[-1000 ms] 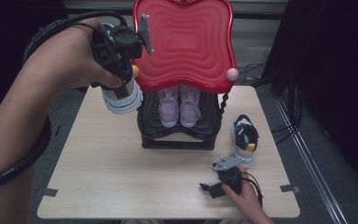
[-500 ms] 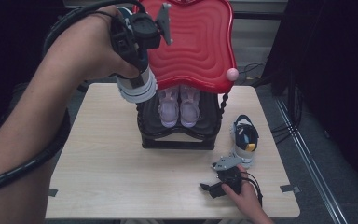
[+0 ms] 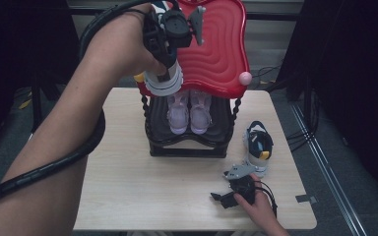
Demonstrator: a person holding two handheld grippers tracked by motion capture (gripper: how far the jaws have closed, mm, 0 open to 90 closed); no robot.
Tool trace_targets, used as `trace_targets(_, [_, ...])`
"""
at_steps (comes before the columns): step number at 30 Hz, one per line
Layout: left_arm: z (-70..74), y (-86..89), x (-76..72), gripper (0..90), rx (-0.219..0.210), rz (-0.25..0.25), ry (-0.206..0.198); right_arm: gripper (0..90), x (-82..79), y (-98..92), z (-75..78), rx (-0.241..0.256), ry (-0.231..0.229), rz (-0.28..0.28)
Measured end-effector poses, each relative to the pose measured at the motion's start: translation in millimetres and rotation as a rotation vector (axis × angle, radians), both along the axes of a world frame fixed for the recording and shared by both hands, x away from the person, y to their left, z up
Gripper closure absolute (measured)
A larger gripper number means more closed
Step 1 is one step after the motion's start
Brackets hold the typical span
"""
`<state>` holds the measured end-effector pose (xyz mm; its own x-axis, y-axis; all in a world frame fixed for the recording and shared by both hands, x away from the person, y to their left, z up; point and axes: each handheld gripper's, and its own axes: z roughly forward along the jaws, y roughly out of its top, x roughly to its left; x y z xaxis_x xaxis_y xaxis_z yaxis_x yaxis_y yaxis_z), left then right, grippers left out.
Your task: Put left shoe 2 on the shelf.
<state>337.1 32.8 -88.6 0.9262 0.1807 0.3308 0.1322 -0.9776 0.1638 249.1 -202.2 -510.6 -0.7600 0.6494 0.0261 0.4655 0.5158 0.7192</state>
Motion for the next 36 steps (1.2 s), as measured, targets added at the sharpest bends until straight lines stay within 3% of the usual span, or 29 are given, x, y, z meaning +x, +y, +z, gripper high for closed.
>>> trace_targets(2, [-1.7,-3.1,2.3,73.2,0.001,-0.008,-0.019,8.6,0.0,0.0,0.0,0.0,0.0,0.0])
trace_targets(15, [-8.6,-17.4,21.0,72.7,0.037,-0.033,-0.05,8.5,0.0,0.1,0.1,0.001,0.004,-0.002])
trace_targets(32, [-15.9,-34.8,47.8,72.3,0.081,-0.061,-0.058,8.5,1.6,-0.3,0.0,-0.002,0.001,0.007])
trace_targets(36, [-19.1,-38.5,52.5,72.0,0.073,-0.059,-0.054,8.5,1.9,-0.3,0.0,-0.001,0.005,0.009])
